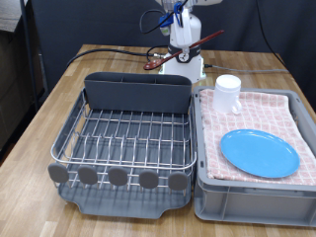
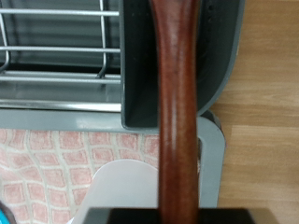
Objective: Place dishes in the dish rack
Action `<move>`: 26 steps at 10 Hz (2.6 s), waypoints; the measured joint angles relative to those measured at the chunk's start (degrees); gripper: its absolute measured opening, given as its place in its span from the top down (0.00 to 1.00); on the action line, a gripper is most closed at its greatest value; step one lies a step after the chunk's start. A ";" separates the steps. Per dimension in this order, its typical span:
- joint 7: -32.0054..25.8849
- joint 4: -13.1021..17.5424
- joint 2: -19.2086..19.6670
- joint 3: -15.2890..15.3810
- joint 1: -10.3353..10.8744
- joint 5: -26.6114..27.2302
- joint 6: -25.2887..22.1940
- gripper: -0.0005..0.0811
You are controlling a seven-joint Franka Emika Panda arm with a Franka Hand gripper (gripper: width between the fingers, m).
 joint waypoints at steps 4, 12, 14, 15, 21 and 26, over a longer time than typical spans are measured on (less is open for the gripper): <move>-8.10 -0.77 3.63 -7.43 1.47 4.82 4.09 0.88; -9.08 -1.71 13.18 -10.32 -2.20 0.10 15.33 0.88; -5.70 -1.66 13.22 -7.65 -5.85 -5.66 15.85 0.71; -4.26 -1.56 13.09 -6.22 -7.12 -7.60 15.94 0.52; 6.81 0.98 6.69 9.28 -10.88 -23.21 14.30 0.03; -3.42 6.69 6.30 13.15 0.25 -22.89 6.69 0.01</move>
